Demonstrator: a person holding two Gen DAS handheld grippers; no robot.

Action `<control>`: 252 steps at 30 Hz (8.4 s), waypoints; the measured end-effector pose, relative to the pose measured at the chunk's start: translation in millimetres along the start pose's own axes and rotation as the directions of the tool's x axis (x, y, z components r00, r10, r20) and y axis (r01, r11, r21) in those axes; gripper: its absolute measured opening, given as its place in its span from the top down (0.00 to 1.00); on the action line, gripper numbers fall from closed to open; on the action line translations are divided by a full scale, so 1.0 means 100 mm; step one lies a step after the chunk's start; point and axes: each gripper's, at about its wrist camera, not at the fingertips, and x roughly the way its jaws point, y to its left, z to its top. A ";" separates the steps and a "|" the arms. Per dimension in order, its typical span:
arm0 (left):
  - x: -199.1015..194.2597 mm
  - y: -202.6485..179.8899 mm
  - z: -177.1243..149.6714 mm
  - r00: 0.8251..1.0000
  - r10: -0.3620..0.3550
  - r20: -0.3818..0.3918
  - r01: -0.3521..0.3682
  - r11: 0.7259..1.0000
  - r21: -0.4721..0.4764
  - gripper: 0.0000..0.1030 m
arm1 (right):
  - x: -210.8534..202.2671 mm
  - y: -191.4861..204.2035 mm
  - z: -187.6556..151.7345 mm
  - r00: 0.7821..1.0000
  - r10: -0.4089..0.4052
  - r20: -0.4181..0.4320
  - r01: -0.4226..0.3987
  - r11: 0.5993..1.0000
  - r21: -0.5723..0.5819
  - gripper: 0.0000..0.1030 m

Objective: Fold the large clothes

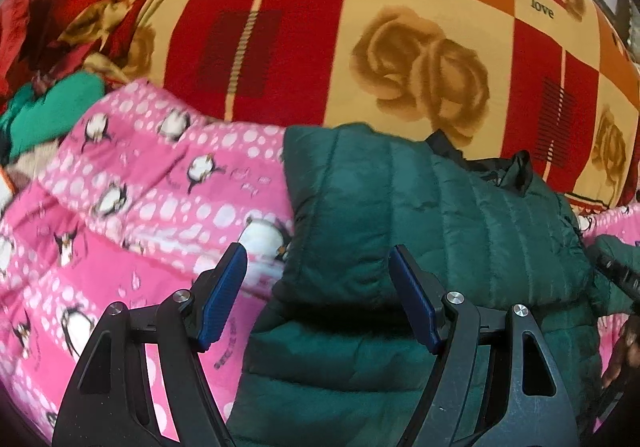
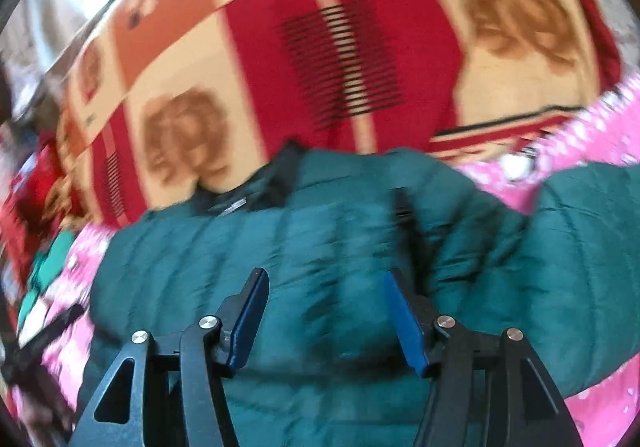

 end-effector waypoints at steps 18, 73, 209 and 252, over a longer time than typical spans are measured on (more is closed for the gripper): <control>0.71 -0.29 0.05 0.991 0.030 -0.131 -0.019 0.996 0.085 0.21 | 0.86 0.10 -0.05 0.994 -0.036 -0.100 0.026 0.995 -0.101 0.44; 0.21 -0.46 0.00 0.992 -0.119 0.046 0.115 0.990 0.086 0.19 | -0.94 -1.29 0.01 0.906 -0.420 0.052 0.414 0.904 0.102 0.41; 0.23 -0.27 0.13 0.880 -0.470 -0.063 0.451 0.870 -0.198 0.19 | -0.36 0.54 -0.11 0.981 0.194 -0.006 -0.193 0.973 -0.131 0.51; 0.41 -0.48 0.21 0.986 -0.156 -0.064 0.159 0.986 0.049 0.91 | 0.39 -0.99 0.58 0.987 -0.163 0.001 0.162 0.984 0.071 0.89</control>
